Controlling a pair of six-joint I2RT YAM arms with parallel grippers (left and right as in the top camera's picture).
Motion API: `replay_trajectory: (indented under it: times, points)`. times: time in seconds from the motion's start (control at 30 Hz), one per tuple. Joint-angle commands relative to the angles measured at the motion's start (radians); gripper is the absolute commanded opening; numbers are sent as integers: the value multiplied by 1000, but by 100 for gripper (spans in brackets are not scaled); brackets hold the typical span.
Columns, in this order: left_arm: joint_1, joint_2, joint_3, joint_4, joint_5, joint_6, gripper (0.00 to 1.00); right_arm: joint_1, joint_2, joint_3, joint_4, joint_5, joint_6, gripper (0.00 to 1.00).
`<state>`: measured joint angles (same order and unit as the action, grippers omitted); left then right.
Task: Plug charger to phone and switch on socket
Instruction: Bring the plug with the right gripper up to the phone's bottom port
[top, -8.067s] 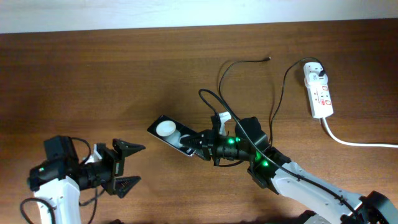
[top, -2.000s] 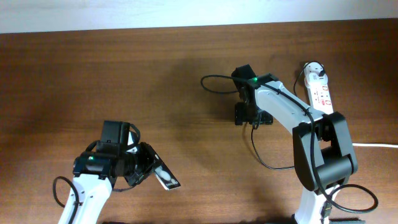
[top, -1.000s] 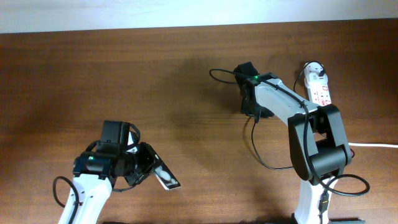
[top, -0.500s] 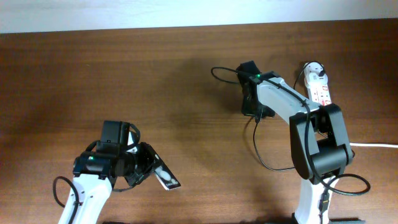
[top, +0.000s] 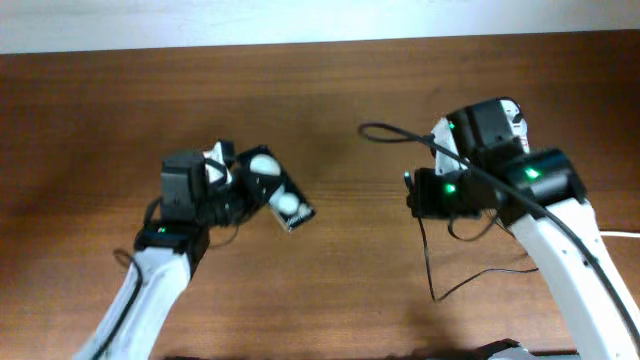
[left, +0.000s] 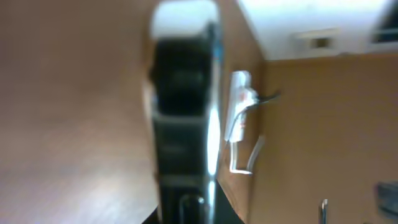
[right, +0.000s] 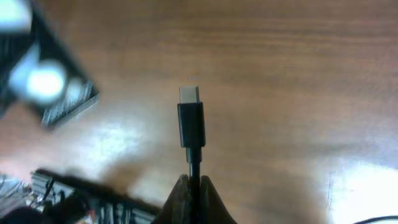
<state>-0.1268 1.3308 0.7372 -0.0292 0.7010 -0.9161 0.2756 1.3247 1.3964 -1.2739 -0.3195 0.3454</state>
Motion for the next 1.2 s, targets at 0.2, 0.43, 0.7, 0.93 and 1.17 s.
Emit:
replay_trajectory:
  times: [0.2,0.43,0.7,0.93,1.17]
  points:
    - [1,272,14,665,397,-388,0,271,-141,0,-103,-6,147,4]
    - [1,272,14,665,543,-424,0,566,-140,0,5,249,499,4]
    - [1,272,14,665,536,-424,0,603,-139,0,-1,333,546,4]
    - [1,272,14,800,435,-527,0,603,-32,0,67,335,371,4]
    - [12,272,14,806,462,-414,0,603,56,0,179,340,311,4]
